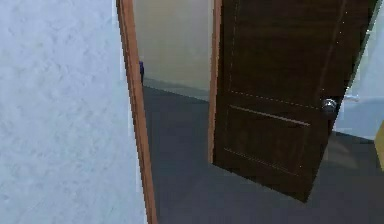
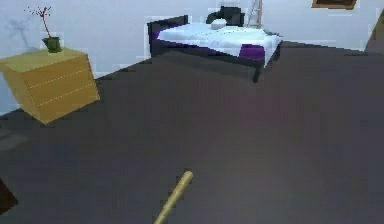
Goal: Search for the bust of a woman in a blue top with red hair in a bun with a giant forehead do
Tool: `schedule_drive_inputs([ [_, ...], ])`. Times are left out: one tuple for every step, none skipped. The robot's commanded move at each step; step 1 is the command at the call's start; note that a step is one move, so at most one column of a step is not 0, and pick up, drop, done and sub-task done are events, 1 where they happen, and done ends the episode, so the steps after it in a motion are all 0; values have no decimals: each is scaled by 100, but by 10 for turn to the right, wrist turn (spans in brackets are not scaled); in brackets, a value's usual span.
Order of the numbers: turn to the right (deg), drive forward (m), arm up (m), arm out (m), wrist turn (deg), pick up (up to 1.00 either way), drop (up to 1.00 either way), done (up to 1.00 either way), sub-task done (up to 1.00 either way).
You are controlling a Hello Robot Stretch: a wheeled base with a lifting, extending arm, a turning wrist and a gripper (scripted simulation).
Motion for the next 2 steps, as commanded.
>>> schedule_drive_inputs([
  [0,50,0,0,0,0,0,0,0],
  [300,0,0,0,0,0,0,0,0],
])
